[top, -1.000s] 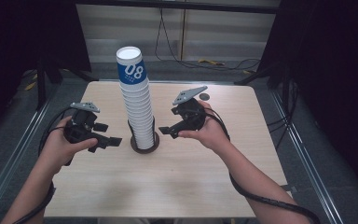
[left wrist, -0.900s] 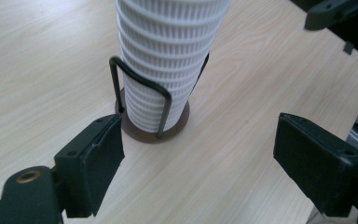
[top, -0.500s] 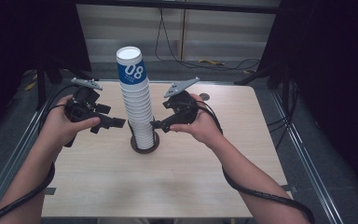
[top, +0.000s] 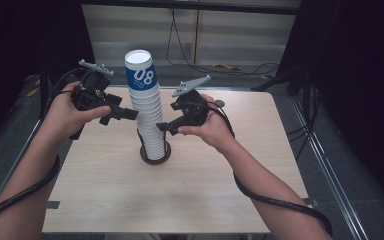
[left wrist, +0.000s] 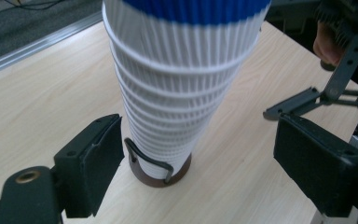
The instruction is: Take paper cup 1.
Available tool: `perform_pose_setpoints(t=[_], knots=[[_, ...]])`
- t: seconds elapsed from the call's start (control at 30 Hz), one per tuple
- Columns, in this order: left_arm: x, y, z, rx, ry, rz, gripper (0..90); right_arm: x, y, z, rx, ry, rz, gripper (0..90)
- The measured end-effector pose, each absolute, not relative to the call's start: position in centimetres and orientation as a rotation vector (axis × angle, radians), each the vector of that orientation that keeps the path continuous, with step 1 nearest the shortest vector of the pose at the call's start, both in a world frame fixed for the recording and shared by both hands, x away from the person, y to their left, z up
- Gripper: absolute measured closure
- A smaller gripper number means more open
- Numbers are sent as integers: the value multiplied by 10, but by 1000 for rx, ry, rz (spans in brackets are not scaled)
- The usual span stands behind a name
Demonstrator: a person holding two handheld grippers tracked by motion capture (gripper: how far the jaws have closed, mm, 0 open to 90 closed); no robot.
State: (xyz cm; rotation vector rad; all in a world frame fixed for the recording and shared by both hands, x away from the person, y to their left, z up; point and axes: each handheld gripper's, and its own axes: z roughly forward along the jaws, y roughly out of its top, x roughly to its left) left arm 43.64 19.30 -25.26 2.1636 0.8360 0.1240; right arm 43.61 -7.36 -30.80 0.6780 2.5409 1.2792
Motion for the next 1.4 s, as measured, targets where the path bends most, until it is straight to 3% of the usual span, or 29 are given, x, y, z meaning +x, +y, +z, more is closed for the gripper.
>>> perform_pose_setpoints(t=[0.3,0.7,1.4], knots=[[451,183,-230,2151,829,139,153,442,-61,-296,661,2513,1341,145],[469,169,-240,2145,835,143,147,452,-52,-294,707,2483,1385,135],[468,161,-233,2187,830,160,163,459,-43,-288,768,2410,1463,134]])
